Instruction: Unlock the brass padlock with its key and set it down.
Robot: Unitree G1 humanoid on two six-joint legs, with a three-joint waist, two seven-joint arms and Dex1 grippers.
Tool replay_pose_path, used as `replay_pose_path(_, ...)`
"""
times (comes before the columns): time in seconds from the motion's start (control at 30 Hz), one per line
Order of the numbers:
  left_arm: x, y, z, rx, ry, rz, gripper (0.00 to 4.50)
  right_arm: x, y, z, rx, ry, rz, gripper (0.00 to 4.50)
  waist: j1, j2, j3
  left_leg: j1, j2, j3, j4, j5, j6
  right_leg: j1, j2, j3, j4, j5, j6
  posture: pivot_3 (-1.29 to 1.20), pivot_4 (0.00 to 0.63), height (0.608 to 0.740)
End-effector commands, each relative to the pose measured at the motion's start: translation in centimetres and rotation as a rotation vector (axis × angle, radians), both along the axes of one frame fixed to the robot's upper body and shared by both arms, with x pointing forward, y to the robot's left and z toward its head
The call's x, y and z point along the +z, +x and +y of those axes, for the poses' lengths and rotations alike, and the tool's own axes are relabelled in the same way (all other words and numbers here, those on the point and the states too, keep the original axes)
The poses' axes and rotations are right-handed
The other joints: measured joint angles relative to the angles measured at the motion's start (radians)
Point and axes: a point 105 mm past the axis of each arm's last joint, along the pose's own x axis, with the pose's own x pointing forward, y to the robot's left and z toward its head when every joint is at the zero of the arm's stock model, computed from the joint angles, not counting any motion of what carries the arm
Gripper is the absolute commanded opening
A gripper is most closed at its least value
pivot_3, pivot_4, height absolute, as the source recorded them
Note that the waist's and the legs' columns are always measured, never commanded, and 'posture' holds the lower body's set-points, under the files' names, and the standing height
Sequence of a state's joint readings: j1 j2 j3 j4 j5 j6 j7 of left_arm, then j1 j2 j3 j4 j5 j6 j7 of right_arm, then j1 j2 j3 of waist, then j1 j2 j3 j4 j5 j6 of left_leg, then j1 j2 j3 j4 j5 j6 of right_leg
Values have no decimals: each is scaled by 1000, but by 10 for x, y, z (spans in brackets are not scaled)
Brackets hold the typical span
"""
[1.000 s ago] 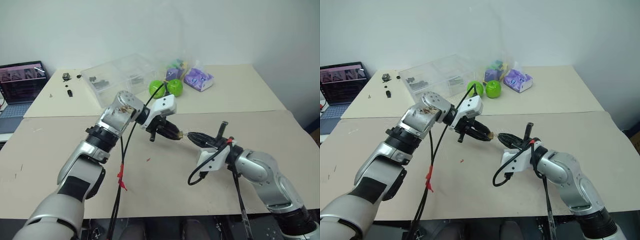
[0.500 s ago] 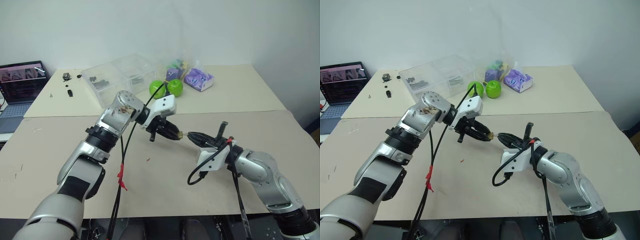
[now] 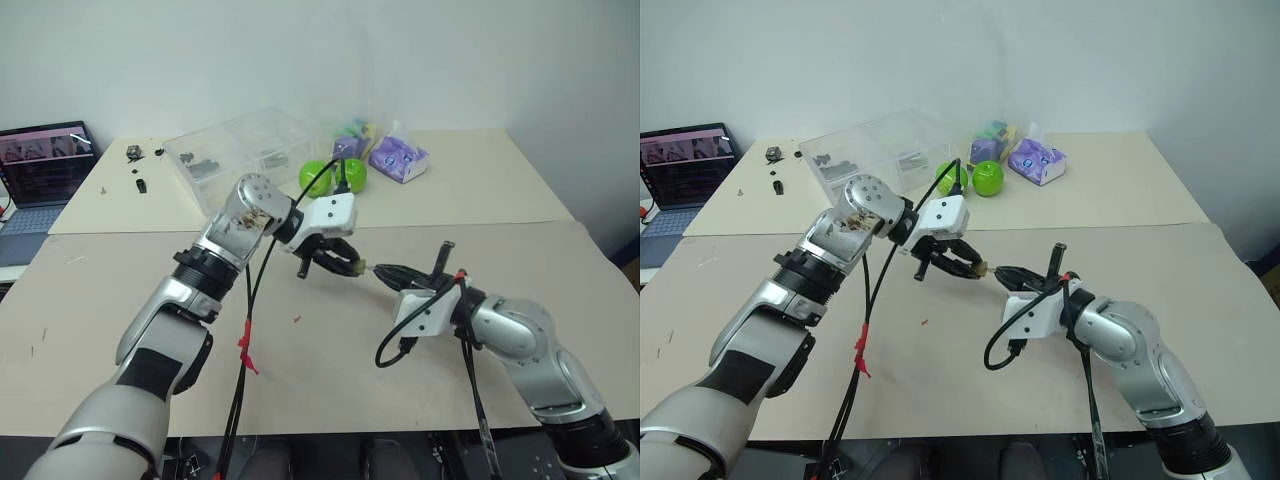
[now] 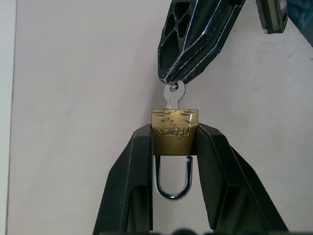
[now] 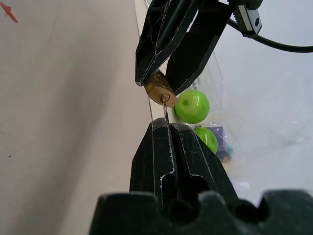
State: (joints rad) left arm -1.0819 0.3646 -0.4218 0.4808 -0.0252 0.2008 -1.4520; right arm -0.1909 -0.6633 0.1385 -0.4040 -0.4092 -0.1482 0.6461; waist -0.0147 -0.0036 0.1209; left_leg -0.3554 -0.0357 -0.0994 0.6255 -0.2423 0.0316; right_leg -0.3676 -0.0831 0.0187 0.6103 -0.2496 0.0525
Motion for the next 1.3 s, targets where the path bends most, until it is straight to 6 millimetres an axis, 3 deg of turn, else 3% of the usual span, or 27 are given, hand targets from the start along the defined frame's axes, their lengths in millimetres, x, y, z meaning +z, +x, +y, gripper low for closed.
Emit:
replay_pose_path(0.03,23,-2,-12,-78,-26,-154,765,10,-6,10,54,21,-15,31,0,0,0,0,0,0,0,0,0,0,0,0,0,0,0,0,150,740)
replay_pose_path(0.33,29,-5,-17,-44,-87,-35,765,7,-8,10,68,-56,-51,31,0,0,0,0,0,0,0,0,0,0,0,0,0,0,0,0,150,740)
replay_pose_path(0.47,20,-6,-18,-30,-82,16,765,3,-13,15,110,-87,-43,31,-1,0,0,0,0,0,0,0,0,0,0,0,0,0,0,0,150,740)
replay_pose_path(0.6,16,-8,-19,-26,-78,46,765,4,-14,13,112,-92,-58,1304,-1,0,0,0,0,0,0,0,0,0,0,0,0,0,0,0,150,740)
replay_pose_path(0.77,17,-8,-19,-21,-78,47,765,3,-5,-11,27,-144,-123,2927,0,0,0,0,0,0,0,0,0,0,0,0,0,0,0,0,150,740)
replay_pose_path(1.13,14,-12,-17,-18,-86,115,765,13,-2,-30,-28,-135,-194,2927,-2,0,0,0,0,0,0,0,0,0,0,0,1,0,0,0,150,740)
replay_pose_path(1.3,10,-9,-12,13,-93,206,765,20,-14,-16,45,-67,-170,2927,-3,0,0,0,0,0,0,0,0,0,0,0,0,0,0,0,150,740)
